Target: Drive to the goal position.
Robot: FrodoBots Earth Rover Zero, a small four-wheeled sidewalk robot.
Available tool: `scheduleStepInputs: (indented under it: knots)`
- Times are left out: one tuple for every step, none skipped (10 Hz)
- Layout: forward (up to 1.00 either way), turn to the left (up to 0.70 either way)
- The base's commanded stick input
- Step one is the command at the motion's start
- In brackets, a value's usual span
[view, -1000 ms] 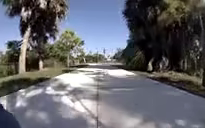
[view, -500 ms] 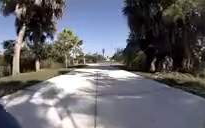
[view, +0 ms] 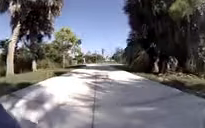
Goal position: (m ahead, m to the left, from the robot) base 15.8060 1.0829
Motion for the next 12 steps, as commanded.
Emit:
scheduleStepInputs:
  knots:
    - [0.7, 0.0]
    - [0.7, 0.0]
    - [0.7, 0.0]
    - [0.7, 0.0]
    - [0.7, 0.0]
    - [0.7, 0.0]
    - [0.7, 0.0]
    - [0.7, 0.11]
    - [0.7, 0.35]
    - [0.7, 0.35]
    - [0.7, 0.35]
    - [0.7, 0.08]
